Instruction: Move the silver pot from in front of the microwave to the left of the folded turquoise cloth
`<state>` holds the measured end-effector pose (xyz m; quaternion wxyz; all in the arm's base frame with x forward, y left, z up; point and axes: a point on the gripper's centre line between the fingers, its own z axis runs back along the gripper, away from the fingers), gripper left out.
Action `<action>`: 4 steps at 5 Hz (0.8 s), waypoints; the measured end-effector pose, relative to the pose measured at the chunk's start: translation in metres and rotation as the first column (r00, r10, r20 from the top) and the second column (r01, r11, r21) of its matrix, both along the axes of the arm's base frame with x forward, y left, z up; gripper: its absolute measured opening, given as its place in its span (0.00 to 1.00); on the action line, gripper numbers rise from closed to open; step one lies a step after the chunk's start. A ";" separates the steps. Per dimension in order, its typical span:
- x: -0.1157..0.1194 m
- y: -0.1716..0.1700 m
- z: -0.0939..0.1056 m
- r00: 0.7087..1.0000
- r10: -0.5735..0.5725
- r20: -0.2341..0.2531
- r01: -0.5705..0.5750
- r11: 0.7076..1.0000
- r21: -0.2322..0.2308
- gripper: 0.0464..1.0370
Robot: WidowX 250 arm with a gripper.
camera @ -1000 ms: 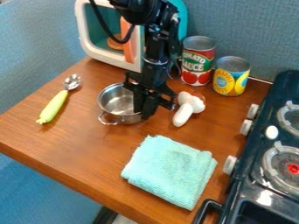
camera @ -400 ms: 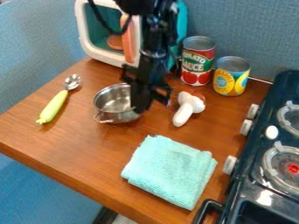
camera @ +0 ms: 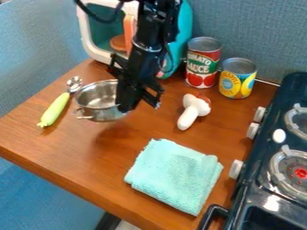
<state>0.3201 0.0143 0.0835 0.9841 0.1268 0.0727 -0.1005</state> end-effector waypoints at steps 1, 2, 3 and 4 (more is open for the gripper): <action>-0.031 0.003 -0.013 0.996 0.023 -0.090 -0.022 1.000 0.015 0.04; -0.059 0.008 -0.030 0.984 0.073 -0.166 -0.065 0.997 0.051 0.04; -0.056 0.009 -0.041 0.983 0.067 -0.169 -0.060 0.997 0.044 0.04; -0.057 0.015 -0.055 0.976 0.088 -0.197 -0.081 0.996 0.043 0.04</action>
